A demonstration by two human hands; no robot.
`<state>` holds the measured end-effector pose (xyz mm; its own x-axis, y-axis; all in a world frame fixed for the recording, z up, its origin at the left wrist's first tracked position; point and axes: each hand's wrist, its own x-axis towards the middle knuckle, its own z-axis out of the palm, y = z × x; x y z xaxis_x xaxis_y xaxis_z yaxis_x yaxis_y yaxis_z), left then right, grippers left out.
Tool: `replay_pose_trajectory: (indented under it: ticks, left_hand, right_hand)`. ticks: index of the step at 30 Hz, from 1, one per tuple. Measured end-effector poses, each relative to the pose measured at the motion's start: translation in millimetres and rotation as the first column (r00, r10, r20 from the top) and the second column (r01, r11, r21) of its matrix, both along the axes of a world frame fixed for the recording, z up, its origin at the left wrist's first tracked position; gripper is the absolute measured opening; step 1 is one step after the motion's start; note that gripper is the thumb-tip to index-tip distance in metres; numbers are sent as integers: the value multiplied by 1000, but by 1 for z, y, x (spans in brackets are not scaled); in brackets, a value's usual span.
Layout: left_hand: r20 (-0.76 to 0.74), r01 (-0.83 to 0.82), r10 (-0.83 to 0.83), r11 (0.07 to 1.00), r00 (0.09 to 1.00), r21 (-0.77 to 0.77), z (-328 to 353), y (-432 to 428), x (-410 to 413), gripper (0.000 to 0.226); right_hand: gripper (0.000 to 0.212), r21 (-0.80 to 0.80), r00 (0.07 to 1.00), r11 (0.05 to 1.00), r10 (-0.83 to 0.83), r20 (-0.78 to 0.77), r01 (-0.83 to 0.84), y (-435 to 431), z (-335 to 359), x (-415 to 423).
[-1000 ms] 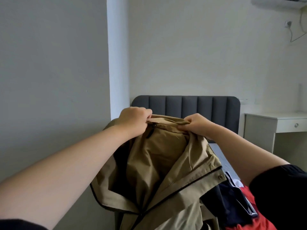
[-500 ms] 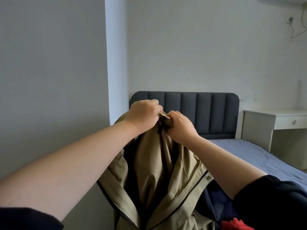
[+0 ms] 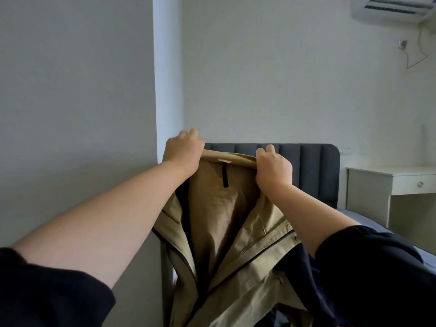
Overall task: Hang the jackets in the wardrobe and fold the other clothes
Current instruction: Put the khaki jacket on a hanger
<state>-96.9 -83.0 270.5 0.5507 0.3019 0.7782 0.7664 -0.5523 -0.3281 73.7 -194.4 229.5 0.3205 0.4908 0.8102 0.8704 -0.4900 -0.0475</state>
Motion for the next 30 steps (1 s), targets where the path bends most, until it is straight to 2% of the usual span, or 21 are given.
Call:
replay_pose_trajectory:
  ticks: [2, 5, 8, 11, 15, 19, 23, 30]
  left_hand:
    - [69, -21, 24, 998, 997, -51, 10, 3, -13, 18]
    - [260, 2, 40, 988, 965, -158, 24, 3, -44, 15]
    - [424, 26, 38, 989, 905, -145, 42, -1, -87, 14]
    - [466, -30, 80, 993, 881, -114, 64, -7, -144, 16]
    - [469, -252, 265, 963, 843, -90, 80, -17, -238, 11]
    - [511, -469, 473, 871, 717, -148, 82, -29, -335, 12]
    - [536, -634, 650, 732, 539, -249, 82, -42, -421, 21]
    - [514, -844, 791, 493, 333, -211, 73, -65, -523, 23]
  right_hand:
    - [18, 71, 996, 996, 64, -59, -60, 1, 12, -14]
    - [19, 183, 976, 970, 185, -117, -162, 2, 34, -47]
    - [20, 289, 933, 909, 344, -111, -300, 5, 59, -90]
    - [20, 371, 859, 825, 497, -121, -426, 13, 86, -137]
    - [24, 409, 728, 687, 681, -76, -600, 35, 108, -217]
    - [22, 341, 617, 594, 785, -50, -729, 66, 112, -308]
    - [15, 264, 473, 464, 881, -35, -846, 100, 109, -395]
    - [13, 227, 304, 270, 943, 131, -936, 148, 103, -517]
